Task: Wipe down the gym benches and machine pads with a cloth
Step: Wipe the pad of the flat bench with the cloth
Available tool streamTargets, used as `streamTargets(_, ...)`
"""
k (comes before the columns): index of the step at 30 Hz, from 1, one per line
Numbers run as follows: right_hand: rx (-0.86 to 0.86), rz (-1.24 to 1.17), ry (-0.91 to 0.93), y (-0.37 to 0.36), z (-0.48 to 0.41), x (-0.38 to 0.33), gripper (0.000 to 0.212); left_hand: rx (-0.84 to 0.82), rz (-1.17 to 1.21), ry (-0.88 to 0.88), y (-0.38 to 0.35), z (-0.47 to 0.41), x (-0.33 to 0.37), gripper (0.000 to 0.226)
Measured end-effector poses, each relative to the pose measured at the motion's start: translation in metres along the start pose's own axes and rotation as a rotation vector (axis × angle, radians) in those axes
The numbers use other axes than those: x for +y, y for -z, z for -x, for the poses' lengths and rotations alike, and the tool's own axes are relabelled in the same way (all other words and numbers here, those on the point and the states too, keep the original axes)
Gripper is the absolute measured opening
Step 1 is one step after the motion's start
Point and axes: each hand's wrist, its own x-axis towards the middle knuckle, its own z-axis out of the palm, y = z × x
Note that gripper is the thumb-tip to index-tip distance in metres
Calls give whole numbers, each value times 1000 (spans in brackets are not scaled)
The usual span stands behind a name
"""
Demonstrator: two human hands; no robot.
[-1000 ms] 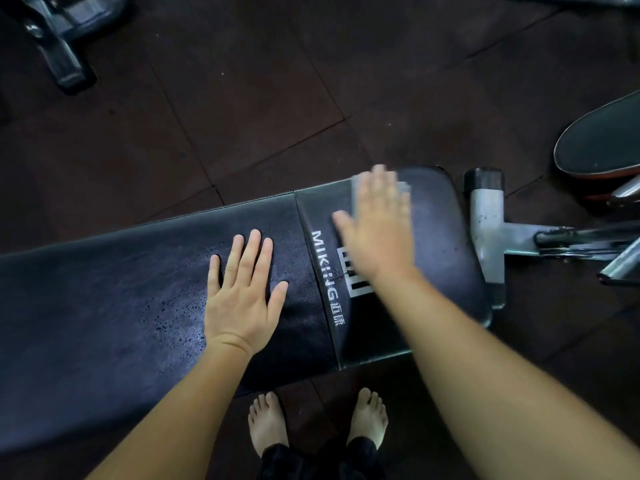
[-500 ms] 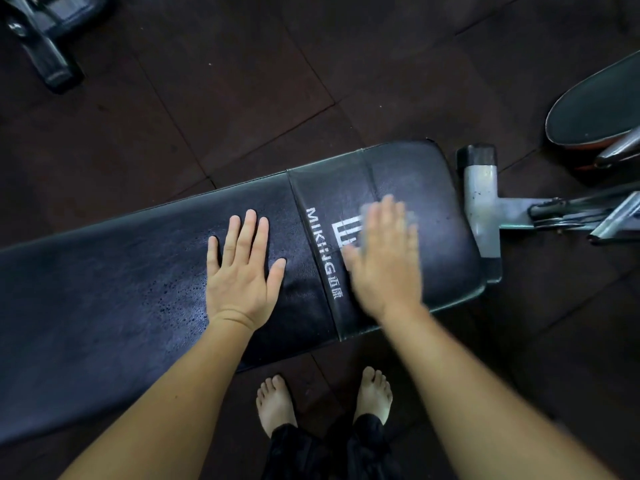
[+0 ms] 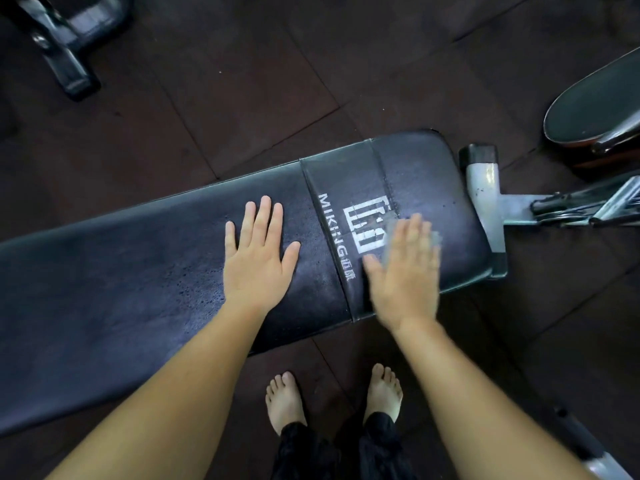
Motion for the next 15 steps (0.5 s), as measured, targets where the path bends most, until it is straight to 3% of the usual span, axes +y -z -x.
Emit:
streamTargets(3,-68,15,308,-21,32,-62,82,-11,66,-35,4,-1,-4,71)
streamTargets(6,-86,33,490,-22,18,-57,79,-19,60,-50,8,11,-25,69)
streamTargets(11,-40,25,159,7,-50,-26,82,1,61,136,12,41,-98,66)
streamTargets(15,41,-44,60,7,-66,-105,85,-17,-41,176,15,56,-162,73)
